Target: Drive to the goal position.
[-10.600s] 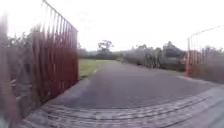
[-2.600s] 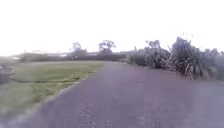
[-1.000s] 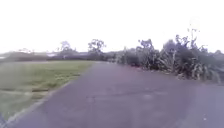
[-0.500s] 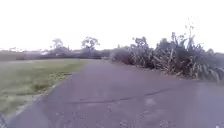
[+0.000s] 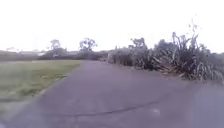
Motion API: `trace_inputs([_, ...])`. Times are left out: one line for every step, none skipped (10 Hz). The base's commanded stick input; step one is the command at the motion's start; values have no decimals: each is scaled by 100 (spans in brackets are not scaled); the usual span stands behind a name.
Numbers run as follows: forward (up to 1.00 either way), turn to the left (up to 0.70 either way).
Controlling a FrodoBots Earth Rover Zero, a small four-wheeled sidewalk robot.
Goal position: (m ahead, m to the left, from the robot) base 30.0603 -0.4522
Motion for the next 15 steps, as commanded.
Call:
trace_inputs([70,0])
trace_inputs([70,0])
trace_inputs([70,0])
trace_inputs([70,0])
trace_inputs([70,0])
trace_inputs([70,0])
trace_inputs([70,0])
trace_inputs([70,0])
trace_inputs([70,0])
trace_inputs([70,0])
trace_inputs([70,0])
trace_inputs([70,0])
trace_inputs([70,0])
trace_inputs([70,0])
trace_inputs([70,0])
